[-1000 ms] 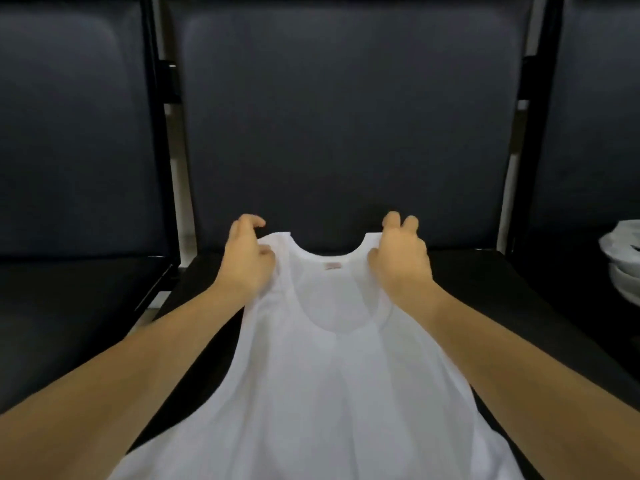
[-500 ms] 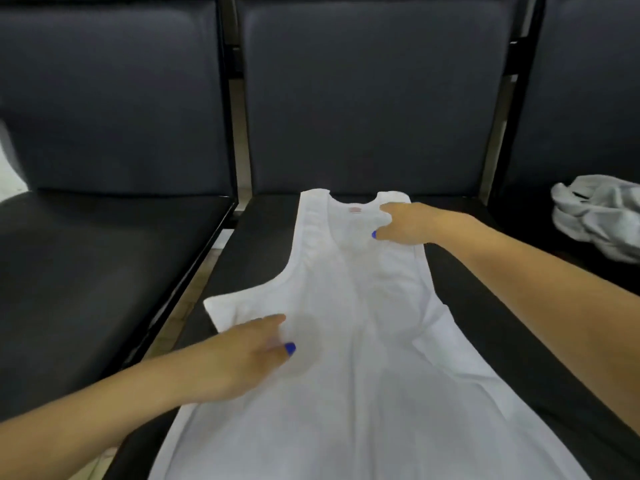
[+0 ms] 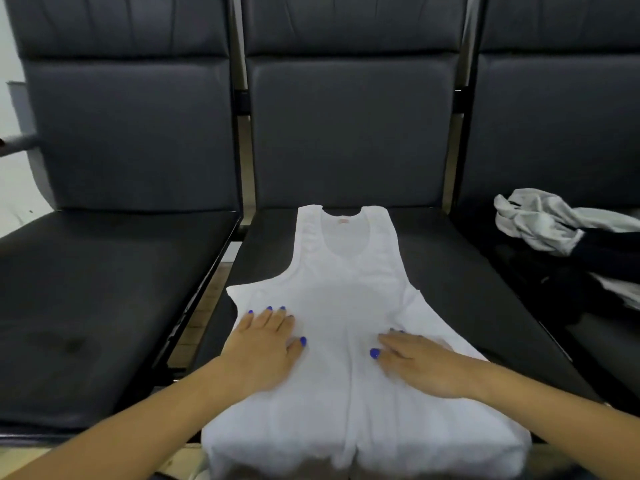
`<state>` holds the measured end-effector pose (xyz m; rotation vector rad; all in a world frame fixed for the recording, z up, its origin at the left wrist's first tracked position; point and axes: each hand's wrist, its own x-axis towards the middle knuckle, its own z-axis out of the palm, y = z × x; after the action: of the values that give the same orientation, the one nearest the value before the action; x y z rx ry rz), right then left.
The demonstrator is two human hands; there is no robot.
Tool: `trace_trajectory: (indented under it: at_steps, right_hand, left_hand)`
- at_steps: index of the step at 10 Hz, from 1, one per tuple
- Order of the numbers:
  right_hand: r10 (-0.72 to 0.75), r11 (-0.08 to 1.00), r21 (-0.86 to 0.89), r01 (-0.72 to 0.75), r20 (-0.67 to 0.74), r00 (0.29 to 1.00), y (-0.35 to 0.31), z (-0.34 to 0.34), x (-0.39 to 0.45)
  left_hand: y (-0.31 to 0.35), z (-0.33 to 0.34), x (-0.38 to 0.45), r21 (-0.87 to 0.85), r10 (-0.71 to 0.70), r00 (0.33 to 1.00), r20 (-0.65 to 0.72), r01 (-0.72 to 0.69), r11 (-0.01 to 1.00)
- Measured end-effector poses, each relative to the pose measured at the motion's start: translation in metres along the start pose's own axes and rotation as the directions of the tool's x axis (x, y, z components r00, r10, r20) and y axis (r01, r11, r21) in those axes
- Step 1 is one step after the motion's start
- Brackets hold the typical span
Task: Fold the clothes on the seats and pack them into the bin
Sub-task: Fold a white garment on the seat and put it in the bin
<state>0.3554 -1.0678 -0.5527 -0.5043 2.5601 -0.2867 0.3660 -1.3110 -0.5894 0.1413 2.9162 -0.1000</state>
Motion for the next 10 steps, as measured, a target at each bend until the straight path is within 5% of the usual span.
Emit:
trace_trajectory:
  at_steps: [1, 2, 4, 8, 9, 10]
  right_hand:
    - [0.173, 0.957, -0.238, -0.166, 0.01, 0.985, 0.023, 0.007, 0.022]
    - [0.373, 0.859, -0.316, -0.402, -0.148, 0.916, 0.045, -0.002, 0.03]
    - [0.541, 0.741, -0.29, -0.606, -0.277, 0.794, 0.079, -0.021, 0.03]
    - [0.332, 0.811, -0.375, -0.45, -0.338, 0.88, 0.123, -0.023, 0.018]
    - [0.283, 0.814, -0.389, -0.431, -0.383, 0.879, 0.121, -0.019, 0.018]
    - [0.239, 0.787, -0.452, -0.42, -0.404, 0.883, 0.122, -0.023, 0.015]
  left_hand:
    - [0.0, 0.003, 0.003, 0.007, -0.017, 0.999, -0.032, 0.017, 1.0]
    - [-0.002, 0.007, 0.006, 0.034, -0.027, 0.998, -0.061, 0.029, 0.999]
    - [-0.02, 0.005, 0.004, 0.119, -0.052, 0.994, -0.1, 0.063, 0.991]
    - [-0.098, 0.003, -0.037, 0.195, 0.038, 0.983, -0.179, -0.002, 0.981]
    - [-0.076, -0.005, -0.056, 0.225, 0.168, 0.928, -0.333, -0.095, 0.97]
    - [-0.039, -0.003, -0.073, 0.322, 0.494, 0.799, -0.342, -0.395, 0.861]
